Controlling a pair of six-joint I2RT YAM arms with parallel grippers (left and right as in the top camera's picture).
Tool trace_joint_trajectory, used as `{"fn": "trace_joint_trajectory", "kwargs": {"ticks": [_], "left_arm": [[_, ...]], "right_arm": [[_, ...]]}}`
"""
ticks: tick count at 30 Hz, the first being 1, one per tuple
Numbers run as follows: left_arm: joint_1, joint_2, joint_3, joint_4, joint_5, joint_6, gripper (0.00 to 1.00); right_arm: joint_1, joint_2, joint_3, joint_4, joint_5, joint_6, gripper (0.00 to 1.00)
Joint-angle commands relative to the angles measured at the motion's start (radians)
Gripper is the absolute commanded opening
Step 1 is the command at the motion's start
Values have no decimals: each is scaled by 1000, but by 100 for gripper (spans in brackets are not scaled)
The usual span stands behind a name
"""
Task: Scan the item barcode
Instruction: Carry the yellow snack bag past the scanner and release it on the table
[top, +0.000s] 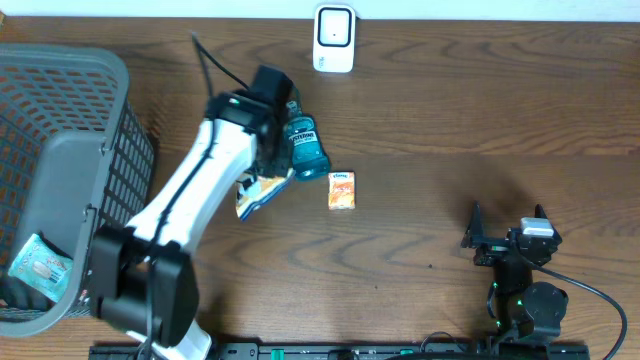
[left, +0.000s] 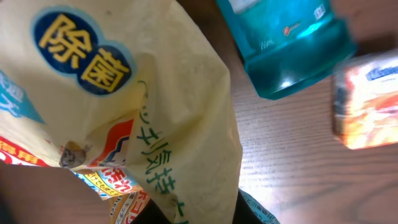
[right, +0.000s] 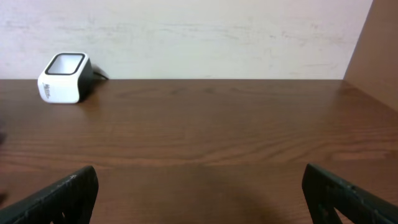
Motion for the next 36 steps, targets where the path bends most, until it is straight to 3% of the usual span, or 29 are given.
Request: {"fn": "trace_joint_trajectory", "kwargs": {"ticks": [1,7,8,10,12,15,20,27,32,36], "left_arm": [[-31,38,-34,36,-17,40,7],[-89,54,-37,60,-30,59,8],[-98,54,-36,66,-50,59,17],[-111,52,-14,53,-126,58,57],[-116,40,24,19,-162,58,86],[-118,5,111,-43,-193,58,98],[-118,-114,262,-82,-294,10,98],[-77,-358,352,-6,-483,-29,98],[95,-491,352,-64,-518,-230,98],[328,-529,352,-161,-518,-402,98]], "right_arm": [[-8,0,-1,-5,-3,-8,99],[-8,0,-1,-5,-3,-8,99],[-8,0,-1,-5,-3,-8,99],[-8,0,-1,-5,-3,-8,99],[-8,0,-1,-5,-3,-8,99],[-8,0,-1,-5,-3,-8,99],[-8,0,-1,-5,-3,-8,99],[-8,0,-1,-5,-3,-8,99],[-8,0,-1,-5,-3,-8,99],[-8,0,-1,-5,-3,-8,99]]}}
